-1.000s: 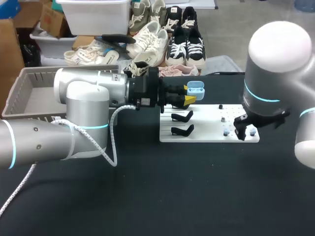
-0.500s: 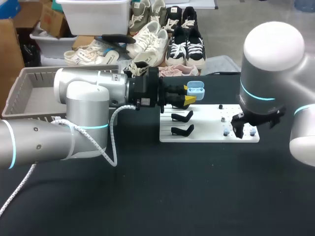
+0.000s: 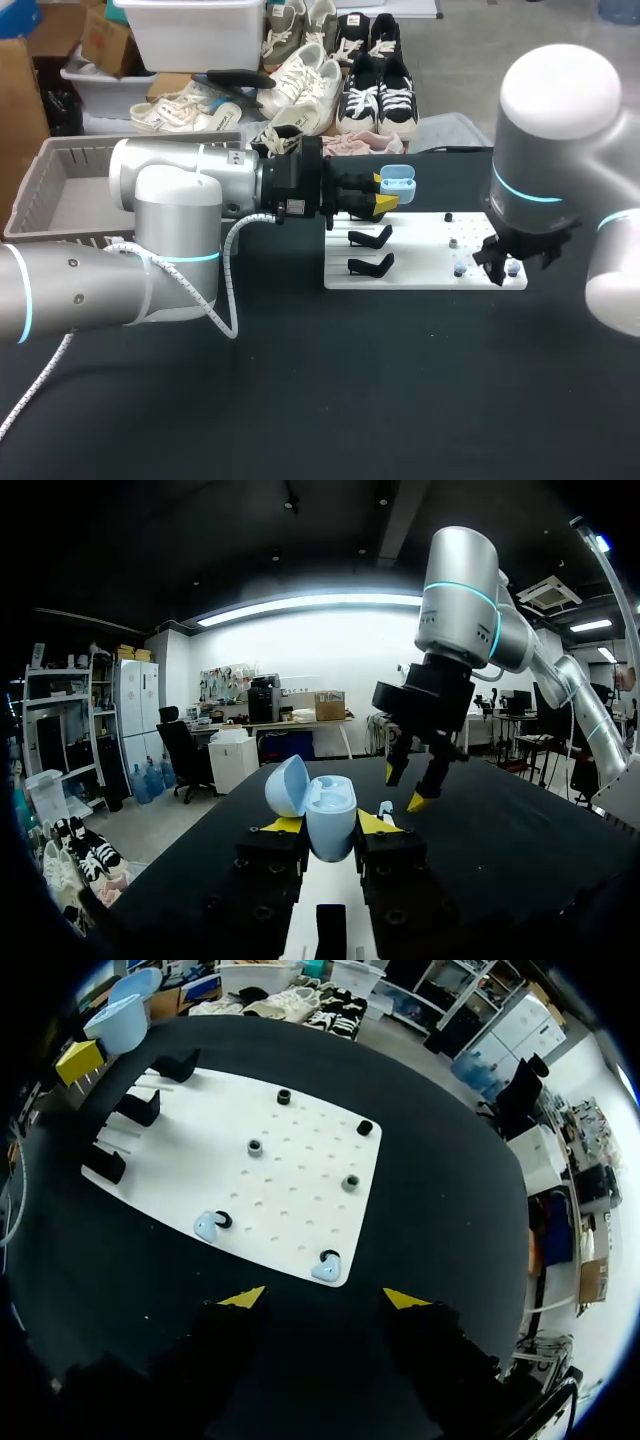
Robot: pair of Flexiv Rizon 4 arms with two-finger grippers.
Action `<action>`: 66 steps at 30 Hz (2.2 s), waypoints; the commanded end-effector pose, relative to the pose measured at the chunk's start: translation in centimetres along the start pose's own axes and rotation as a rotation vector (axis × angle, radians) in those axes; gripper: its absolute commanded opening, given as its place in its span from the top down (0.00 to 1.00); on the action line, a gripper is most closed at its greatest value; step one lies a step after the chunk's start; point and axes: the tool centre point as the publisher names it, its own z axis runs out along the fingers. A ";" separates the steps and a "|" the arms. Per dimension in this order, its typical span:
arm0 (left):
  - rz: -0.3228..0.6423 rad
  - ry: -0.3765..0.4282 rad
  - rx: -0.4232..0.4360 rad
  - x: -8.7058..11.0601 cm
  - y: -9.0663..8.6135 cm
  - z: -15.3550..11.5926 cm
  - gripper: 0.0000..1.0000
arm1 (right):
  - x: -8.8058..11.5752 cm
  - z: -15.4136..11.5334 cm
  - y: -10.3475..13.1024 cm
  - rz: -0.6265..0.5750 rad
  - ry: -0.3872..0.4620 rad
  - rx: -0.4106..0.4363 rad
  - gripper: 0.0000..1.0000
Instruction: Pick up each earbud case from the left stands, insert the matching earbuds, close the lid, and place the case in the box.
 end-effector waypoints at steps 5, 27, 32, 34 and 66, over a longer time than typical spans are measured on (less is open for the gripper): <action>0.001 -0.001 -0.004 0.0 -0.1 0.0 1.00 | 0.0 0.5 0.2 -0.009 0.017 0.002 0.47; 0.001 -0.001 -0.004 0.0 -0.1 0.0 1.00 | -0.8 1.3 0.2 -0.011 0.033 0.011 0.56; 0.001 -0.001 -0.004 0.0 -0.1 0.0 1.00 | -0.7 1.6 0.1 -0.005 0.037 0.009 0.57; 0.001 -0.001 -0.004 0.0 -0.1 0.0 1.00 | -0.7 1.6 0.1 -0.002 0.039 0.009 0.58; 0.001 -0.001 -0.004 0.0 -0.1 0.0 1.00 | -1.3 2.2 -0.2 0.007 0.044 0.005 0.75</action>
